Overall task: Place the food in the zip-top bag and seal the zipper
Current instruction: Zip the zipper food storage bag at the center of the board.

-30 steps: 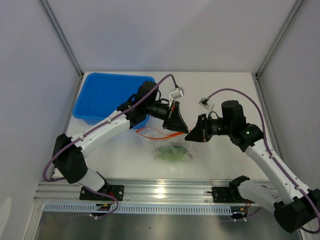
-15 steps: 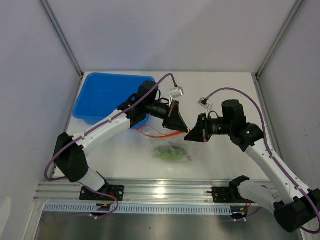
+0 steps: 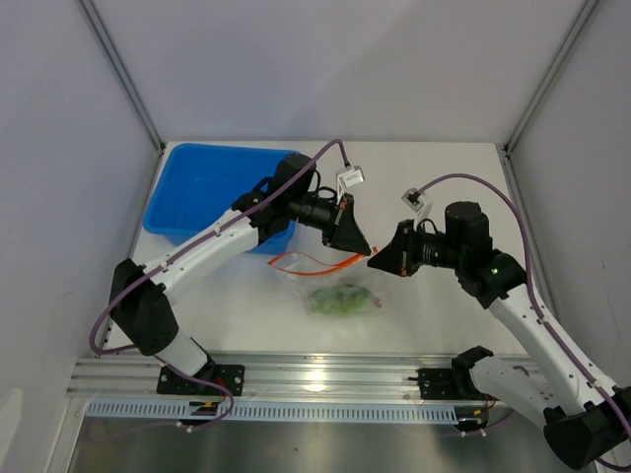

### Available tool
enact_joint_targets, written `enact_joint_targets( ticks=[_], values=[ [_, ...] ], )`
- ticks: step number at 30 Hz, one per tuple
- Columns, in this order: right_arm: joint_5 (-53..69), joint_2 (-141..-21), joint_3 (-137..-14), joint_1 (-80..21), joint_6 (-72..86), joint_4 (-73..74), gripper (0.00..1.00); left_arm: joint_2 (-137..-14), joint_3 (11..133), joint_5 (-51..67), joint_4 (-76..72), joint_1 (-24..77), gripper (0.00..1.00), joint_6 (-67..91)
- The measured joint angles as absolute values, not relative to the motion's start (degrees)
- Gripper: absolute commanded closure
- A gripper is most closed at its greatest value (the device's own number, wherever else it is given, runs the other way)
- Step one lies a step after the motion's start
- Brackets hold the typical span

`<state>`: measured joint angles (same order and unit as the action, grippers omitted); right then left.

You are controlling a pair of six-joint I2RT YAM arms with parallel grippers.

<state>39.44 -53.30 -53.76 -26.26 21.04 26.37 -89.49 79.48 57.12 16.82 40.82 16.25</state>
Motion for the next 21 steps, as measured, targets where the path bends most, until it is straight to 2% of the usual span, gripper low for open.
enact_joint_targets(
  ticks=[9, 14, 15, 16, 19, 21],
  values=[
    [35.11, -52.29, -51.55, -26.28, 23.92, 24.34, 1.0, -88.88, 78.13, 56.12, 20.08, 40.62, 0.99, 13.85],
    [38.24, -52.27, -51.4, -25.04, 23.07, 24.14, 1.0, -87.44, 76.16, 56.14, 21.15, 40.29, 0.99, 13.04],
    [40.03, -52.66, -51.46, -24.71, 22.26, 24.14, 0.98, -87.26, 76.14, 56.23, 21.39, 40.29, 0.99, 12.99],
    [41.63, -53.25, -51.7, -24.49, 21.45, 24.23, 0.85, -87.09, 76.14, 56.45, 21.74, 40.29, 1.0, 12.97],
    [46.02, -55.64, -52.64, -23.99, 18.94, 25.06, 0.7, -86.98, 76.18, 57.34, 22.92, 40.18, 0.99, 12.95],
    [47.97, -56.36, -52.93, -23.86, 17.63, 25.54, 0.68, -86.98, 76.38, 57.76, 23.79, 40.1, 0.99, 12.95]
  ],
)
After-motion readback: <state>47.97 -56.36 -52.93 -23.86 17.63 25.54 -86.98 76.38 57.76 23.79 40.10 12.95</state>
